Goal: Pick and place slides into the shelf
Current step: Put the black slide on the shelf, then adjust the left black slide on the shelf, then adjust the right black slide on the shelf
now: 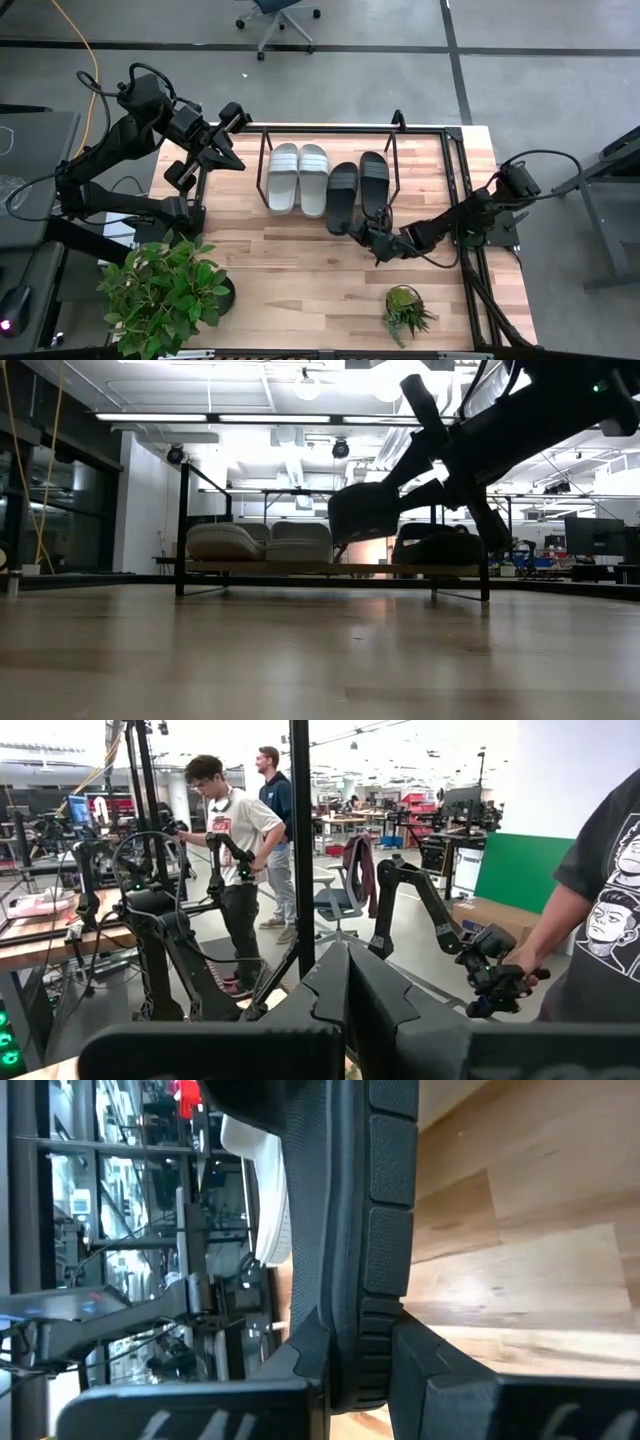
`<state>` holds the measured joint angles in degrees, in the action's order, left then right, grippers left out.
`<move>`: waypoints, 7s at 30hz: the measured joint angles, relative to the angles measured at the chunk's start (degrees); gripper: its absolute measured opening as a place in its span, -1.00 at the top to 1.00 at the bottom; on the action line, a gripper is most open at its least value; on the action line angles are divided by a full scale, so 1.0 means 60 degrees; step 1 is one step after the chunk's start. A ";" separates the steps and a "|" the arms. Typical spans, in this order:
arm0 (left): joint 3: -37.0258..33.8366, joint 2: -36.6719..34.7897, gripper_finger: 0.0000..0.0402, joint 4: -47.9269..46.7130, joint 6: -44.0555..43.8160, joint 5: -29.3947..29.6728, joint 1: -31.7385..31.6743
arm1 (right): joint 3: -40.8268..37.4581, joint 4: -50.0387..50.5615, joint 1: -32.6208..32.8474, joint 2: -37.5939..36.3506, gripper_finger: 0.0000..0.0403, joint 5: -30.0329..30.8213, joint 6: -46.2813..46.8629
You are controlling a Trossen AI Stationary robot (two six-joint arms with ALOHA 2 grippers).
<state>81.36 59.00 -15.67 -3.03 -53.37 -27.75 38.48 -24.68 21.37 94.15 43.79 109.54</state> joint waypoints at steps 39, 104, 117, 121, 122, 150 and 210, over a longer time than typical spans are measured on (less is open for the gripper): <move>0.0000 0.0000 1.00 0.0001 0.0040 -0.0189 0.0000 | 0.0000 0.0282 -0.1697 -0.0004 0.84 -0.1107 -0.0155; 0.0004 0.0000 0.99 -0.1351 0.1464 -0.0251 0.0002 | 0.1973 0.5940 -0.0747 -0.0011 0.11 -0.1517 0.3456; 0.0004 0.0000 0.99 -0.1700 0.1634 -0.0245 0.0001 | 0.4990 0.8488 0.1369 -0.0186 0.11 -0.2271 -0.3790; 0.0004 0.0000 0.99 -0.1718 0.1756 -0.0099 0.0004 | 0.5459 0.9291 0.1011 -0.0189 0.11 -0.3653 -0.6417; 0.0004 0.0000 0.99 -0.1718 0.1742 -0.0039 0.0004 | 0.5528 0.9615 0.0871 -0.0189 0.11 -0.3969 -0.6686; 0.0004 0.0000 0.99 -0.1715 0.1439 0.0015 0.0004 | 0.5610 0.9595 -0.2312 0.1409 1.00 -0.7633 -1.2426; 0.0004 0.0000 0.99 -0.1922 0.1387 0.0058 0.0004 | 0.5941 1.3728 -0.2565 0.1490 1.00 -0.6577 -1.3234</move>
<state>81.38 59.00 -27.20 5.29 -53.02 -27.73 74.13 57.69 5.98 103.09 4.33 30.14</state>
